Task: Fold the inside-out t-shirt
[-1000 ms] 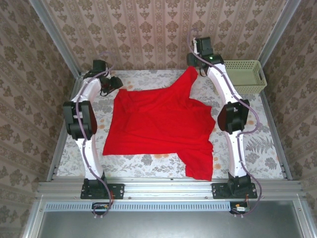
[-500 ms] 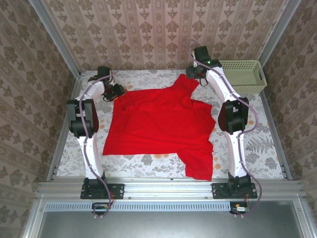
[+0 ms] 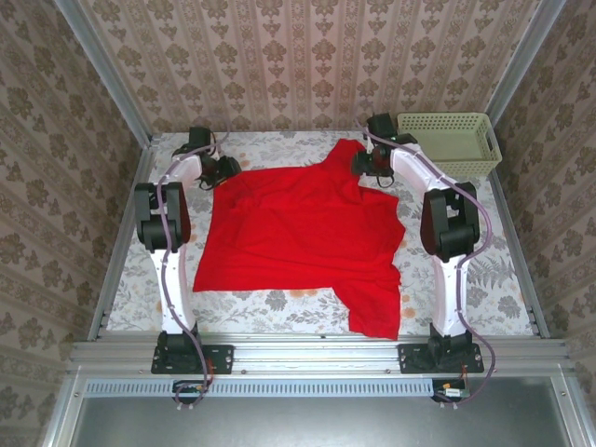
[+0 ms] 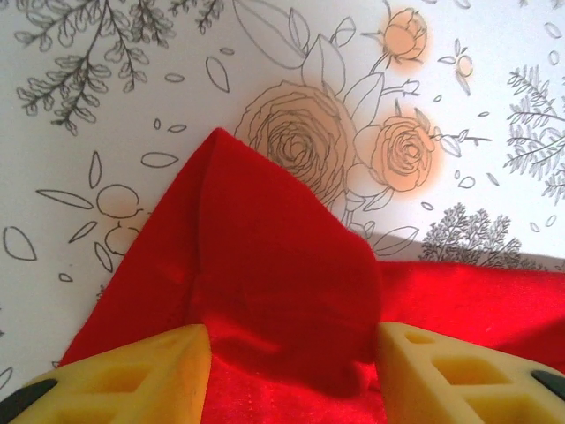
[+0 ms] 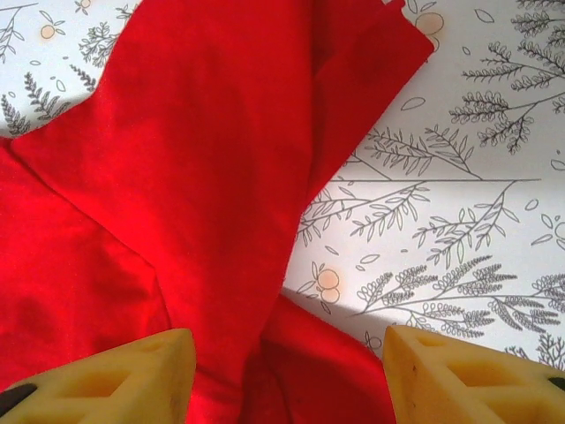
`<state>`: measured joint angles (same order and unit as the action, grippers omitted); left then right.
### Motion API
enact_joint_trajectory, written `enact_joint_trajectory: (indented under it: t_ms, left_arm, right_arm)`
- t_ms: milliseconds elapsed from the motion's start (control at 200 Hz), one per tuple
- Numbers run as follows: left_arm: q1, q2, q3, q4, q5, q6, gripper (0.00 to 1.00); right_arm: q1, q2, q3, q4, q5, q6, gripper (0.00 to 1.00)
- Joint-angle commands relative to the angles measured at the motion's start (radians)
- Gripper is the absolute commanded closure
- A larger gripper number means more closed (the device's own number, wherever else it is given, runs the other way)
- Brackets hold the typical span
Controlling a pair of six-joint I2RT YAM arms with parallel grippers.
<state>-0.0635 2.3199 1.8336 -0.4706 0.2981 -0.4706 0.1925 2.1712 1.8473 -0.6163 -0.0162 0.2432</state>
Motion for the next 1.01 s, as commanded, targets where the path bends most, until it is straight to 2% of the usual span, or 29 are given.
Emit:
enact_joint_trajectory:
  t_ms: [0,130,240,320,495,670,760,875,1000]
  left_arm:
    - [0.003,0.011,-0.002,-0.021,-0.018,-0.005,0.46]
    - [0.002,0.02,0.005,-0.029,-0.019,-0.014,0.5]
    - [-0.004,-0.024,-0.021,-0.033,-0.066,0.003,0.43]
    - [-0.004,-0.046,-0.038,-0.043,-0.101,0.019,0.42]
    - [0.027,-0.028,-0.09,-0.042,-0.064,0.001,0.52]
    - [0.037,-0.089,-0.208,0.005,-0.054,-0.012,0.61]
    - [0.042,-0.117,-0.238,0.003,-0.054,-0.005,0.66]
    - [0.05,-0.155,-0.289,-0.011,-0.066,-0.015,0.68]
    - [0.053,-0.216,-0.383,0.001,-0.077,-0.03,0.7]
  right_arm:
    - [0.004,-0.06,-0.039,0.046,-0.02,0.028,0.4]
    - [0.002,-0.085,-0.085,0.053,-0.012,0.038,0.4]
    - [0.002,-0.115,-0.131,0.064,-0.007,0.038,0.4]
    - [0.004,-0.133,-0.16,0.064,-0.012,0.043,0.4]
    - [0.015,-0.181,-0.272,0.123,-0.06,0.086,0.39]
    - [0.036,-0.142,-0.302,0.109,-0.068,0.115,0.41]
    - [0.052,-0.134,-0.313,0.092,-0.055,0.128,0.45]
    - [0.073,-0.156,-0.371,0.044,0.025,0.179,0.53]
    - [0.075,-0.217,-0.512,0.069,-0.016,0.248,0.62]
